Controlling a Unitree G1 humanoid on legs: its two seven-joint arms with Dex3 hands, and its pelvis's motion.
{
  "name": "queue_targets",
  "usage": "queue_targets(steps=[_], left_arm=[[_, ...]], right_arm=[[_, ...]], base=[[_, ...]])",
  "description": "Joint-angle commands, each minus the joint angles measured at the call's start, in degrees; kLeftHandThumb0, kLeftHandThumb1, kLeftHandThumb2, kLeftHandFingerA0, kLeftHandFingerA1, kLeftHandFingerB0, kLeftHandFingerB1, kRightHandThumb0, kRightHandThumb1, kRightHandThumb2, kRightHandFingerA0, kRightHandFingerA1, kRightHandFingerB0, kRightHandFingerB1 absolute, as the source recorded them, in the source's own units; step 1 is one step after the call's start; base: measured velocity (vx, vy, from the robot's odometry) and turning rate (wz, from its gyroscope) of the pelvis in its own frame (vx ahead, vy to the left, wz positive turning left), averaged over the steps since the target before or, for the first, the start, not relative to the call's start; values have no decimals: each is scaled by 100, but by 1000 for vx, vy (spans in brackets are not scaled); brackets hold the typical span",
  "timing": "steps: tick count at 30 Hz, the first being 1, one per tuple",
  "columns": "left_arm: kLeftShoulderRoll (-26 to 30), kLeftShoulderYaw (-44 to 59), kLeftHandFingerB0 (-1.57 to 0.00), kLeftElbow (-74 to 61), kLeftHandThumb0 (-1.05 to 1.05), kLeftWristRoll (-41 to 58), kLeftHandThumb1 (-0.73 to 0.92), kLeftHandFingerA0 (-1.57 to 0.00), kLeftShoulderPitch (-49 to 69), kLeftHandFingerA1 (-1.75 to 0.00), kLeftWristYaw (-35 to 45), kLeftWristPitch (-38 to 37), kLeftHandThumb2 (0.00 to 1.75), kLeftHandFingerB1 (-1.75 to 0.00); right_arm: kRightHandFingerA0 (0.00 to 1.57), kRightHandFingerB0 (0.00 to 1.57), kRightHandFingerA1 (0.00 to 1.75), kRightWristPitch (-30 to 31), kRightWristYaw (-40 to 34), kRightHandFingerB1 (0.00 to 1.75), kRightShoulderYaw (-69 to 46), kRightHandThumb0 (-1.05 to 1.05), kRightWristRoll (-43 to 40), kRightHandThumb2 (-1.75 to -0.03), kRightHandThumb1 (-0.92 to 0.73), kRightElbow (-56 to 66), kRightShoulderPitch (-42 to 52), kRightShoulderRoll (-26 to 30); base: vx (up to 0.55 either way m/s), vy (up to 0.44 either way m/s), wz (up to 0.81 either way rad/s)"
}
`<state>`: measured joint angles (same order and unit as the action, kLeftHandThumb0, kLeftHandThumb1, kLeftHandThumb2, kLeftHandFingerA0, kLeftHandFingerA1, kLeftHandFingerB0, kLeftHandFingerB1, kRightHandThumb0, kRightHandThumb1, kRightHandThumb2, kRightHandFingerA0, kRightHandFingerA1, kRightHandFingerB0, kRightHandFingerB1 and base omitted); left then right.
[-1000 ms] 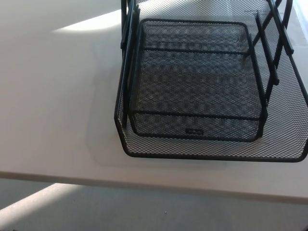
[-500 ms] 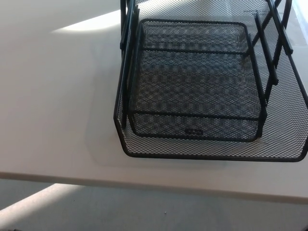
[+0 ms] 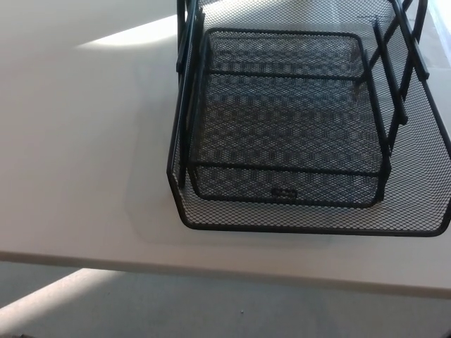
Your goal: A balck drawer is kept on the middle of the table and the robot uses its right hand to push it back away from the robot
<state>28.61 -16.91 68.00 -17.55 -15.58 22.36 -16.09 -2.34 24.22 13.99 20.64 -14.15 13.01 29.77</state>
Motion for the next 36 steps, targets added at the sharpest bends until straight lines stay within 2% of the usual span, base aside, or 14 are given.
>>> queue_targets(steps=[1,5,15,25,26,27,28,36], left_arm=[[127,63,-32,68,-57,-26,71,-49,-48,-40,102,-129,63,-33],[130,33,-32,67,-58,-64,71,-49,-51,-40,69,-112,63,-33],[129,61,-34,57,-55,-24,74,-50,-57,-39,110,-112,63,-33],[116,93,-31,77,-56,10,71,-48,-45,-39,112,-95,62,-33],[124,79,-32,59,-56,-4,71,-48,-37,-39,112,-93,62,-33],[127,74,-32,54,-56,-10,71,-48,-37,-39,110,-94,62,-33],[128,68,-32,62,-56,-19,71,-49,-39,-39,101,-100,62,-33],[135,54,-35,47,-55,-36,75,-52,-42,-40,81,-129,62,-33]], right_arm=[[52,38,43,-633,1876,36,-2173,-49,-1988,-63,-76,4888,2660,1596],[53,38,43,-452,2203,36,-2307,-49,-2384,-63,-76,5281,2425,1744],[52,37,44,136,2606,36,-2357,-47,-2749,-63,-77,6158,1953,2161],[57,38,46,799,2981,36,-1942,-45,-3370,-63,-76,6796,570,2887],[53,35,57,980,3009,49,-1855,-49,-3469,-89,-64,6879,351,2972],[53,35,57,1018,3009,49,-1840,-49,-3491,-89,-64,6895,313,2991],[59,40,46,1084,3028,37,-1751,-44,-3510,-63,-78,6913,174,3029],[57,38,46,1634,3256,36,-1043,-43,-3478,-62,-76,7057,-927,3265]], base=[[0,0,0],[0,0,0],[0,0,0],[0,0,0],[0,0,0],[0,0,0],[0,0,0],[0,0,0]])
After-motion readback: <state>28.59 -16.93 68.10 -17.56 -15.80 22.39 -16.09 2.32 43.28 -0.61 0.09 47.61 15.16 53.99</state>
